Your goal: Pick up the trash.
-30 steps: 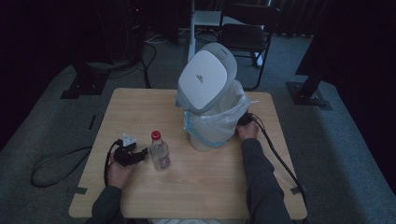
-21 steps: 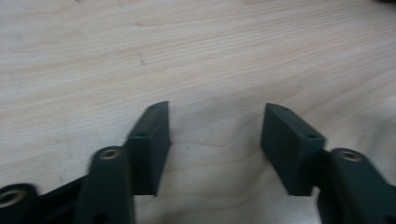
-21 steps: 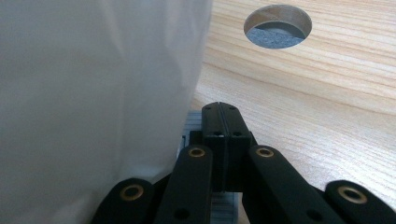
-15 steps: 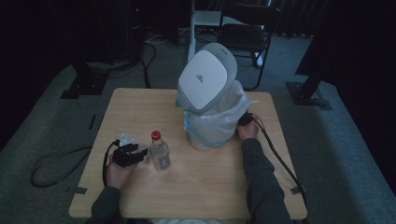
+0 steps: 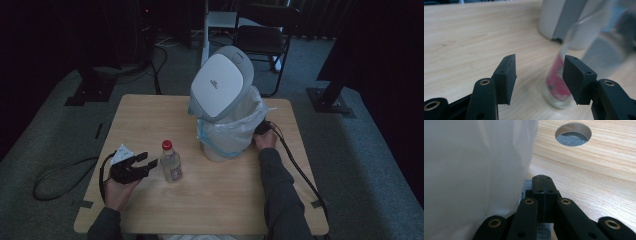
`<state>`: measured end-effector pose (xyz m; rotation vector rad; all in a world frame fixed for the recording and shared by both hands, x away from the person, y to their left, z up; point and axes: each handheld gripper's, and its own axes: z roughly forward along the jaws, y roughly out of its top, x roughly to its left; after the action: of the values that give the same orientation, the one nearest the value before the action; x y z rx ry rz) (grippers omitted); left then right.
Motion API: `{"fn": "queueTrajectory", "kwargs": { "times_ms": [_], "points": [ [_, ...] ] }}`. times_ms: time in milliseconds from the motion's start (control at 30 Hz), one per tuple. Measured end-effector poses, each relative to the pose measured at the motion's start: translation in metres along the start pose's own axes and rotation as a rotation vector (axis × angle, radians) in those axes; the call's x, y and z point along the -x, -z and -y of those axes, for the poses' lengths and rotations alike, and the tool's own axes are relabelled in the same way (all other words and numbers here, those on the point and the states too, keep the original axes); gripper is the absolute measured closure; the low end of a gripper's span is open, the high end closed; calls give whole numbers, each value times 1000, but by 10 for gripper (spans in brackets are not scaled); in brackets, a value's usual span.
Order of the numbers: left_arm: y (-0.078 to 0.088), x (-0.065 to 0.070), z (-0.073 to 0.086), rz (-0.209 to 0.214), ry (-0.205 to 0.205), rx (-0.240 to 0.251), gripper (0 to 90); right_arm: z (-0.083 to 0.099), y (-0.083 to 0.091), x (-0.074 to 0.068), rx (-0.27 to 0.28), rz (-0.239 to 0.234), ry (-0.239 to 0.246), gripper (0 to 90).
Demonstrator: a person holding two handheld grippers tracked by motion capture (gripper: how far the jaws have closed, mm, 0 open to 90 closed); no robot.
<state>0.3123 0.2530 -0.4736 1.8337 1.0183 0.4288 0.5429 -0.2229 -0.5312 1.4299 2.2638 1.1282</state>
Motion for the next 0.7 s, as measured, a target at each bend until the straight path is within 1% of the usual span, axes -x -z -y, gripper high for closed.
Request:
{"fn": "queueTrajectory", "kwargs": {
  "times_ms": [33,67,100,200,267,333,467,533,633,700],
  "points": [
    [0,0,0,0,0,0,451,0,0,0,0,0,0,900],
    [8,2,-6,38,-3,22,451,0,0,0,-1,0,0,900],
    [12,2,-8,56,-2,36,452,0,0,0,-1,-1,-2,900],
    [21,6,-18,90,-10,74,453,0,0,0,-1,-2,-3,900],
    [25,10,-24,103,-30,94,452,0,0,0,0,-6,-6,900],
    [27,14,-31,126,-52,105,451,0,0,0,0,-6,-5,900],
    [26,25,-40,164,-93,127,451,0,0,0,1,-7,-7,900],
    [24,30,-43,176,-110,132,451,0,0,0,1,-6,-6,900],
    [16,34,-48,192,-120,133,452,0,0,0,0,-3,-5,900],
    [10,36,-52,193,-129,132,458,0,0,0,0,-2,-5,900]
  ]
}}
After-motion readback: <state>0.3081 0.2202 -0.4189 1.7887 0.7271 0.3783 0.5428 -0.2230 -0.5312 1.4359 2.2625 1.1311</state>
